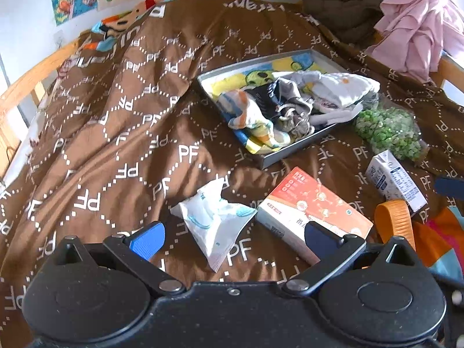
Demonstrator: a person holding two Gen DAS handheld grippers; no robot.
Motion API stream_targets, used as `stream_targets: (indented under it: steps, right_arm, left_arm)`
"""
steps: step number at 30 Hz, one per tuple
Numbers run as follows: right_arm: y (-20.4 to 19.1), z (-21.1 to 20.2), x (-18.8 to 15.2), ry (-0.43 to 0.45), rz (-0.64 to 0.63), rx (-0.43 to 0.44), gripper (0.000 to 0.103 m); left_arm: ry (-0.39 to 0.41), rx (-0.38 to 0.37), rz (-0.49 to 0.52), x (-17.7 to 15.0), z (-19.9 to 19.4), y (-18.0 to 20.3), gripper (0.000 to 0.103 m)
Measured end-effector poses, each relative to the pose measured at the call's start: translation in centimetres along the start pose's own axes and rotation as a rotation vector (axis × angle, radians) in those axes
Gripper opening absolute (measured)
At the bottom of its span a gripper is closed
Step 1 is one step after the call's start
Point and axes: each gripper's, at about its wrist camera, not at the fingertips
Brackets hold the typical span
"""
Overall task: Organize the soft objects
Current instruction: 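Lift both open tools away from the tray toward the remaining items, then grasp white wet-wipe pack with left tool while right tool grasps orange strap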
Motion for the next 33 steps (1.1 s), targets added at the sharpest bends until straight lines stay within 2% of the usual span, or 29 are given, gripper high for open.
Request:
stream_targets:
  steps: [5, 14, 19, 24, 27, 32, 33]
  right_arm:
    - [-0.7, 0.5, -0.1, 0.012, -0.017, 0.033, 0.103]
    - [-1.9, 3.1, 0.1, 0.036, -0.047, 0.061, 0.103]
    - [-1.7, 3.9, 0.0, 0.011, -0.051, 0.028, 0.103]
    - [-1.2, 4.0, -0.1, -0.007, -0.031, 0.004, 0.103]
    - [-1.0, 4.0, -0.2, -0.026, -0.020, -0.001, 0.103]
    - [-0.6, 4.0, -0.2, -0.065, 0.010, -0.034, 0.103]
    - [-0.3, 3.8, -0.3, -0.080, 0.029, -0.046, 0.103]
  left_arm:
    - [-0.024, -0.012, -0.057, 0.5, 1.2, -1.0, 0.102]
    - [-0.034, -0.049, -0.085, 1.6, 3.0, -2.9, 0.102]
    - [-0.039, -0.071, -0.136, 1.7, 3.3, -4.0, 0.102]
    - [-0.091, -0.087, -0.139, 1.8, 5.4, -4.2, 0.101]
    - [-0.120, -0.108, -0.160, 1.8, 6.8, -4.6, 0.095]
    - [-0.166, -0.155, -0.206, 1.5, 8.8, -5.2, 0.077]
    - [-0.170, -0.162, -0.212, 1.4, 9.1, -5.3, 0.077]
Point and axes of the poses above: each gripper's, at about its wrist camera, not at the fingertips, and z roughly the way its jaws point, y to its right, x to its top, and after that the axes turned 6 degrees about -x, right-handed
